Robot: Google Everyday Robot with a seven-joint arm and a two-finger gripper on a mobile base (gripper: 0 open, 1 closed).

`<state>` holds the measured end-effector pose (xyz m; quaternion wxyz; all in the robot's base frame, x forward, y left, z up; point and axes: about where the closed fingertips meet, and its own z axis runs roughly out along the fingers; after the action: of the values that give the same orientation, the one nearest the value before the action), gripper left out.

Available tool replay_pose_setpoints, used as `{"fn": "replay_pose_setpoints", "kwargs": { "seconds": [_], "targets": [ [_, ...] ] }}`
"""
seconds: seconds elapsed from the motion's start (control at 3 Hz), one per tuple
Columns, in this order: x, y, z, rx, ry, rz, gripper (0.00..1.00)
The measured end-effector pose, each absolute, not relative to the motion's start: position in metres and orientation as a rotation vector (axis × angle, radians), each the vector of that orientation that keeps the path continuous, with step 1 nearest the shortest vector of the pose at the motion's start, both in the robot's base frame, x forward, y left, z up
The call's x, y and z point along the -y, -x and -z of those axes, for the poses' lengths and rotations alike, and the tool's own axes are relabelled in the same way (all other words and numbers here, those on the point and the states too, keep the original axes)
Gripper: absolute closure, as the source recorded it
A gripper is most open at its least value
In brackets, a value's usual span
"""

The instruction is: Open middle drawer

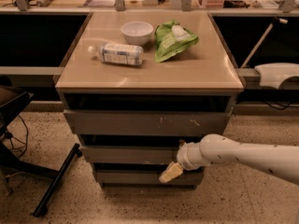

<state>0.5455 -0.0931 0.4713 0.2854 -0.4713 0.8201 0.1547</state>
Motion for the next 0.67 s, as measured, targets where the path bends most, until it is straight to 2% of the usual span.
{"fn": "replay_pose_setpoints", "kwargs": {
  "seconds": [0.67],
  "targets": [
    [0.088,-0.612,-0.431,-2.176,1.217,-0.375,0.00]
  ]
}}
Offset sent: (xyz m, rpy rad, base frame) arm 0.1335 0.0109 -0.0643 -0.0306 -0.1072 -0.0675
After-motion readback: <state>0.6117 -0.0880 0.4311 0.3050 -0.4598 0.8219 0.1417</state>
